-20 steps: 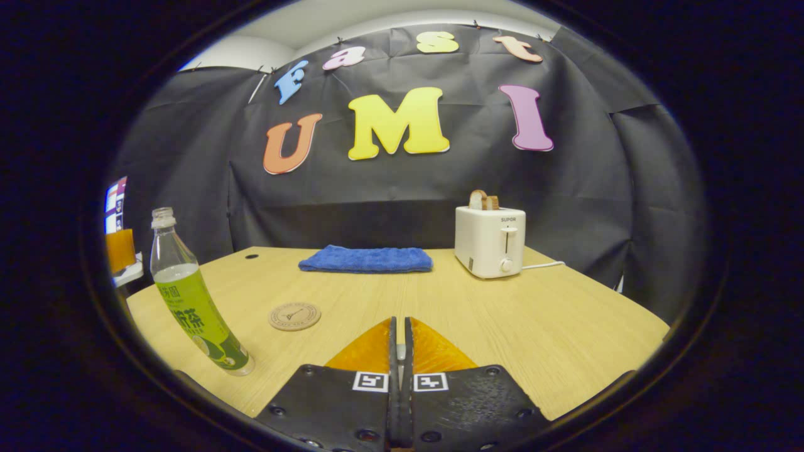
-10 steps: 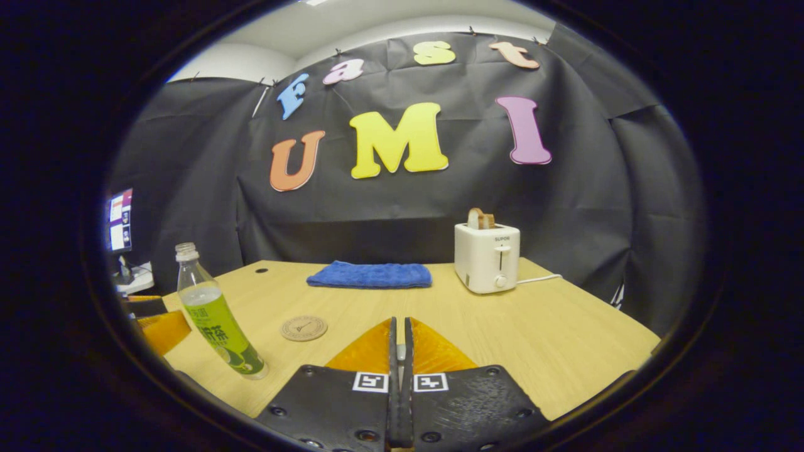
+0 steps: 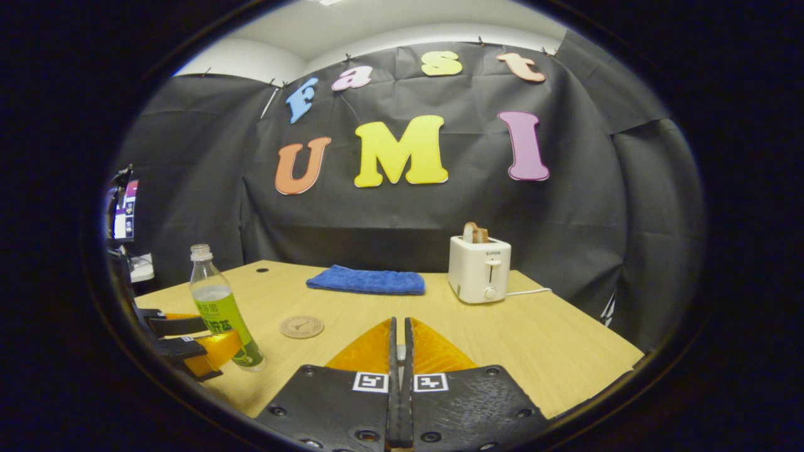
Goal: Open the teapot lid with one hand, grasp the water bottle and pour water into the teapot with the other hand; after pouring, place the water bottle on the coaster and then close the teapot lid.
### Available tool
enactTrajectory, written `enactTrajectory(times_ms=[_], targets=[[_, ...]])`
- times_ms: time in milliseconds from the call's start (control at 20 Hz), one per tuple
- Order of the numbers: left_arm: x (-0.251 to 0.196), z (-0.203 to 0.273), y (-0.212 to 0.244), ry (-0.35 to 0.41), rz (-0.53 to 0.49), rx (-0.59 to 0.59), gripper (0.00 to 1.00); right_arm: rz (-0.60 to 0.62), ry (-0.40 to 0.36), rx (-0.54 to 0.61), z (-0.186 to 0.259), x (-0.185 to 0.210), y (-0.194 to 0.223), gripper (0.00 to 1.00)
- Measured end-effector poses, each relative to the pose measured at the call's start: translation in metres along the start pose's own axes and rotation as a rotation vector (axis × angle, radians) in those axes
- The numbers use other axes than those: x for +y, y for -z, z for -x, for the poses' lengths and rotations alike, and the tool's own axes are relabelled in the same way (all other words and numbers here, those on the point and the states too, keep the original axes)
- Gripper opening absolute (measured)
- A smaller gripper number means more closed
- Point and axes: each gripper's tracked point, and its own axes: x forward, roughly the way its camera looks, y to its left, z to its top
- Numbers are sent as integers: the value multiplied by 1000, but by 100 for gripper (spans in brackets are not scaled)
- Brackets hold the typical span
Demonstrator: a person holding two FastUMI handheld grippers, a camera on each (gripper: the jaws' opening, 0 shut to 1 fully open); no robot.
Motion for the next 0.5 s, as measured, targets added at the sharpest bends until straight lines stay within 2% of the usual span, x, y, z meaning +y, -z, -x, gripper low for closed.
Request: enactTrajectory(times_ms=[300,500], targets=[[1,-10,7,-5,-17,26,98,-3,12,7,2,-12,3,0],[0,-12,5,1,-64,34,80,-3,19,7,4,-20,4,0]])
